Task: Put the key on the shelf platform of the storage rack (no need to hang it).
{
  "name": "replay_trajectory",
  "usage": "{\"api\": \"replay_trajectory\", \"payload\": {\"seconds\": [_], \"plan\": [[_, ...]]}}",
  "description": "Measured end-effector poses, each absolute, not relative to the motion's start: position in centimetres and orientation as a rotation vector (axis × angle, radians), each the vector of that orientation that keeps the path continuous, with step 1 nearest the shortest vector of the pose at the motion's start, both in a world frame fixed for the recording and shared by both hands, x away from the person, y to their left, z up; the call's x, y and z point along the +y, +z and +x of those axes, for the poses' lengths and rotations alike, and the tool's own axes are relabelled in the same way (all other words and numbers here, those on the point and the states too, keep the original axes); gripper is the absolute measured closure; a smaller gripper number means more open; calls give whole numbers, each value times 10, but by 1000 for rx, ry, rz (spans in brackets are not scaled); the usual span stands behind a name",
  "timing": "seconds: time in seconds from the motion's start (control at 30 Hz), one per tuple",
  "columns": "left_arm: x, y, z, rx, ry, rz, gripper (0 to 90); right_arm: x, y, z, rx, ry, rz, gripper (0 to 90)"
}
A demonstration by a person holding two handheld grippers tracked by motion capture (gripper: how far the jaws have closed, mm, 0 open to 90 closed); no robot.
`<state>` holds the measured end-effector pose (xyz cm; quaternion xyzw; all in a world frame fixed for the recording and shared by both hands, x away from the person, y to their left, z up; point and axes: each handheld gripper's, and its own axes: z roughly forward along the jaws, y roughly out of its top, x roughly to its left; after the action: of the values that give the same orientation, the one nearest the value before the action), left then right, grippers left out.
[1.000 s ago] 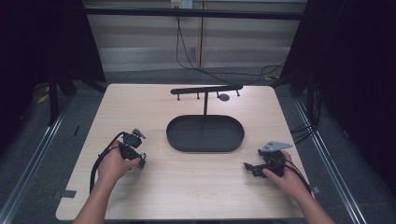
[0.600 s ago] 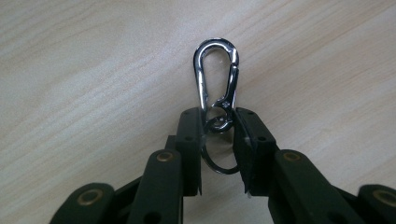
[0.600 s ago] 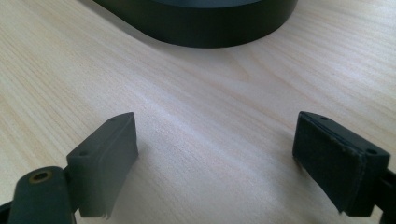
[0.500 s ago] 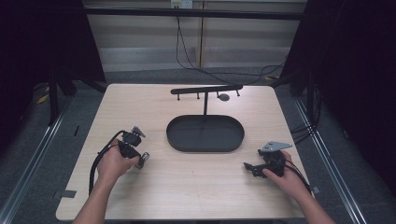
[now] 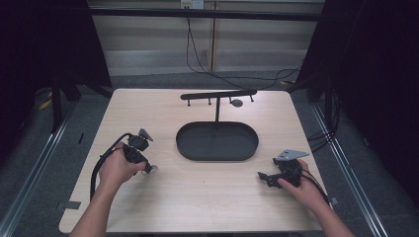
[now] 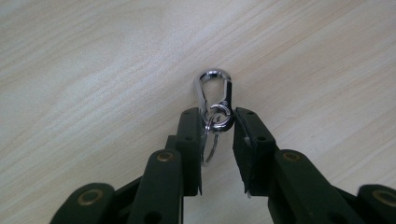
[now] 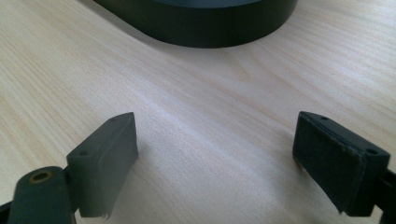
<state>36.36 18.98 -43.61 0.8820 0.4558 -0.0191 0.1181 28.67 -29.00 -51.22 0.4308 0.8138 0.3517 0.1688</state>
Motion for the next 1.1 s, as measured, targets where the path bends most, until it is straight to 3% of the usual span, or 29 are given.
{"api": "replay_trajectory", "payload": {"seconds": [0.13, 0.17, 0.37, 1.1], "plan": [[189, -429, 364, 1329, -66, 2585, 731, -290, -512, 287, 2314, 1000, 1226, 134], [189, -425, 364, 1313, -67, 2574, 892, -290, -512, 287, 2313, 1000, 1227, 134], [186, -416, 365, 1310, -127, 2609, 892, -290, -512, 287, 2314, 1000, 1225, 134], [173, -391, 369, 1282, -150, 2623, 893, -290, -512, 287, 2314, 1000, 1226, 134]]}}
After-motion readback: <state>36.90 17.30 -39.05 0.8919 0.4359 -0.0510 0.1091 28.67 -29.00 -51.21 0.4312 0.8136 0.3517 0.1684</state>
